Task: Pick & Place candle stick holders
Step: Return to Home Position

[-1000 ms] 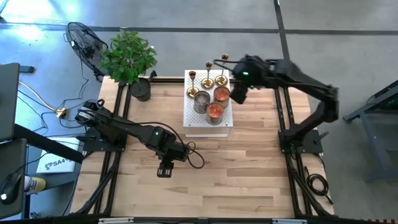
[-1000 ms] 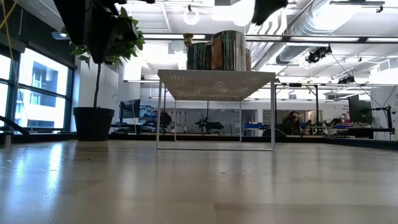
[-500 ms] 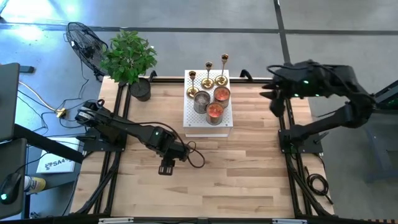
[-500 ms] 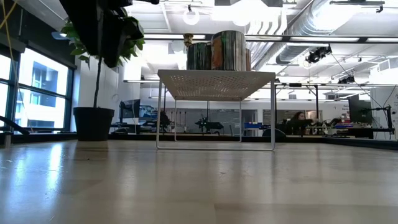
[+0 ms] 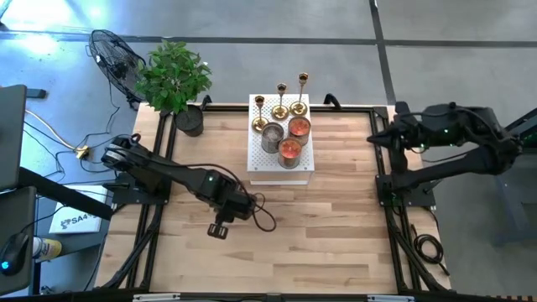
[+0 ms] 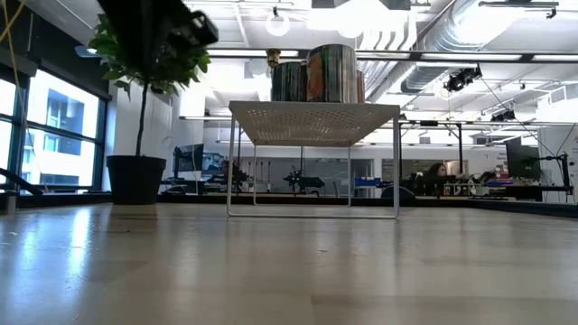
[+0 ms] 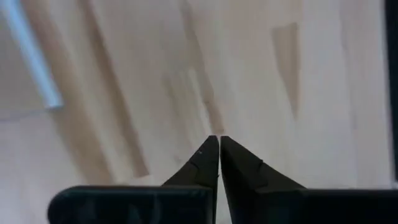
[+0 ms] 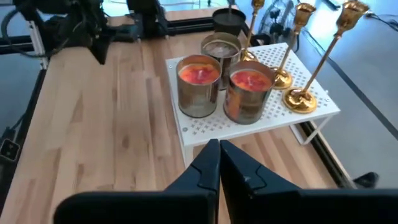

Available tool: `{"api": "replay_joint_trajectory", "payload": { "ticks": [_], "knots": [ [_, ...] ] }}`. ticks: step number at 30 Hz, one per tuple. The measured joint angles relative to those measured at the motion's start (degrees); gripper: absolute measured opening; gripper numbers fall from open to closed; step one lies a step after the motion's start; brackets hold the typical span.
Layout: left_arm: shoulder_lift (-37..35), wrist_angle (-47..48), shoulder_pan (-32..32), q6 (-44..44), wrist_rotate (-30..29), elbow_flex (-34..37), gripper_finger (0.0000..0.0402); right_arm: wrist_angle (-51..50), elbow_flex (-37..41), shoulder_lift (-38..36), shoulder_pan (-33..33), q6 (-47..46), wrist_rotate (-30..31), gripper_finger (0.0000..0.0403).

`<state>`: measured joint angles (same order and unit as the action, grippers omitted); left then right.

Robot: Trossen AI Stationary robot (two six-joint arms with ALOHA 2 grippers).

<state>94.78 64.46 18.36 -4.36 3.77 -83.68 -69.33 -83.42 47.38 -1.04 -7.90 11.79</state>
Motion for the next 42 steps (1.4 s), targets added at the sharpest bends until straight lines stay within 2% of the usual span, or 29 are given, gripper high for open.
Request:
{"api": "replay_joint_trajectory", "payload": {
  "ticks": [5, 11, 18, 22, 26, 31, 36, 39, 42],
  "knots": [
    [0.0, 1.5, 0.0, 2.7, -7.2, -4.2, 0.0003, 5.4, 8.5, -6.8, -1.0, 0.4, -2.1, 0.0002],
    [0.0, 8.6, 0.0, 4.6, -15.9, -12.2, 0.0002, 14.1, 18.4, -14.4, -2.7, 3.4, -8.6, 0.0001],
    [-0.3, 18.5, 0.0, 5.6, -17.1, -21.2, 0.0001, 16.8, 24.2, -22.6, -4.1, 4.0, -8.9, 0.0001],
    [-4.4, 21.4, 0.0, 5.6, -21.8, -22.0, 0.0001, 21.0, 27.7, -27.7, -4.1, 5.7, -10.5, 0.0],
    [-11.7, 17.1, -0.1, 7.0, -21.8, -20.1, 0.0, 29.7, 33.0, -33.3, -4.1, 10.4, -16.8, 0.0],
    [-23.9, 3.4, 0.0, 10.7, -17.4, -14.0, 0.0, 34.9, 39.9, -40.0, -4.1, 14.2, -17.5, 0.0],
    [-34.9, -6.0, 0.0, 12.2, -18.7, -3.8, 0.0, 42.2, 48.2, -46.9, -4.1, 14.5, -18.1, 0.0],
    [-41.3, -13.5, 0.0, 13.6, -16.3, 4.3, 0.0, 44.1, 51.7, -46.8, -4.1, 15.4, -19.5, 0.0],
    [-47.1, -21.2, 0.0, 14.6, -13.8, 12.4, 0.0, 50.0, 54.2, -45.8, -4.1, 15.0, -18.8, 0.0]
  ]
}}
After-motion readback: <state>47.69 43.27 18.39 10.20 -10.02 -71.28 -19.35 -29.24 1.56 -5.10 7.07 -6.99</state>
